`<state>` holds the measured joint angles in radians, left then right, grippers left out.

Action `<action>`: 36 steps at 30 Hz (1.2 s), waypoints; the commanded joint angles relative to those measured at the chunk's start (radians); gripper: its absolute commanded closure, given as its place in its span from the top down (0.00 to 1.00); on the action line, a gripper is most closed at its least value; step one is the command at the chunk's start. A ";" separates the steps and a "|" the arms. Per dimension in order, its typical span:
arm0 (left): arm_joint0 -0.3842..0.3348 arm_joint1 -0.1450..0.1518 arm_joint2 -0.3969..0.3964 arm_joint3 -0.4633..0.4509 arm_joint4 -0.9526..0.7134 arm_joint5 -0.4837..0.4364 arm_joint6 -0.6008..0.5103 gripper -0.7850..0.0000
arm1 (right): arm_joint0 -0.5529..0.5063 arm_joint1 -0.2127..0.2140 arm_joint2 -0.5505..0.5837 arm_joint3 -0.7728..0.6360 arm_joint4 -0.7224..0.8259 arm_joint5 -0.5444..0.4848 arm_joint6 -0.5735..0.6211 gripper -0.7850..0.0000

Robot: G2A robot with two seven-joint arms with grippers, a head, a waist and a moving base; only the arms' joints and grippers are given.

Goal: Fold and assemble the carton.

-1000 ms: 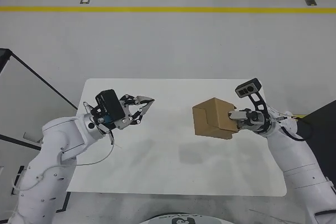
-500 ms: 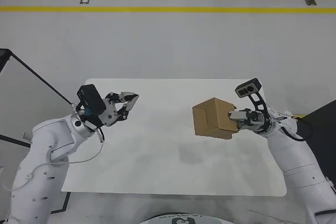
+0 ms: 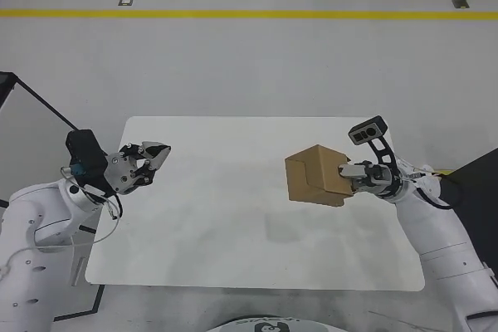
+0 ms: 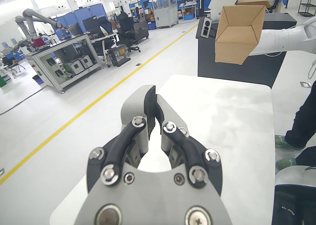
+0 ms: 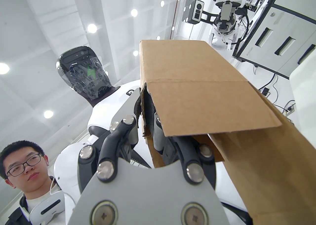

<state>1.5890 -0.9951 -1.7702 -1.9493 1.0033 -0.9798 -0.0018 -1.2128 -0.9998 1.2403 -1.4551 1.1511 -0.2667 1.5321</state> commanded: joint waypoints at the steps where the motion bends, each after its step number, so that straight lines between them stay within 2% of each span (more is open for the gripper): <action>1: 0.000 0.000 0.000 0.000 0.000 0.000 0.000 0.00 | 0.009 0.003 0.015 -0.028 -0.055 0.008 -0.017 0.00; 9: 0.000 0.000 0.000 0.000 0.000 0.000 0.000 0.00 | 0.066 0.029 0.076 -0.095 -0.257 0.071 0.004 0.00; 10: 0.000 0.000 0.000 0.000 0.000 0.000 0.000 0.24 | 0.073 0.033 0.078 -0.105 -0.282 0.076 0.004 0.00; 11: 0.000 0.000 0.000 0.000 0.000 0.000 0.000 1.00 | 0.081 0.037 0.079 -0.115 -0.312 0.079 0.004 0.00; 16: 0.000 0.000 0.000 0.000 0.000 0.000 0.000 1.00 | 0.163 0.071 0.059 -0.226 -0.547 0.112 0.004 0.00; 20: 0.000 0.000 0.000 0.000 0.000 0.000 0.000 1.00 | 0.251 0.090 -0.011 -0.294 -0.644 0.102 0.004 0.00; 30: 0.000 0.000 0.000 0.000 0.000 0.000 0.000 1.00 | 0.251 0.090 -0.011 -0.294 -0.644 0.102 0.004 0.00; 33: 0.000 0.000 0.000 0.000 0.000 0.000 0.000 1.00 | 0.280 0.095 -0.055 -0.360 -0.834 0.105 0.004 0.00; 36: 0.000 0.000 0.000 0.000 0.000 0.000 0.000 1.00 | 0.348 0.097 -0.145 -0.392 -1.028 0.097 0.004 0.00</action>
<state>1.5890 -0.9951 -1.7703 -1.9492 1.0034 -0.9799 -0.0017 -0.8930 -0.9033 1.1324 -1.8416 0.2719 -0.1685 1.5359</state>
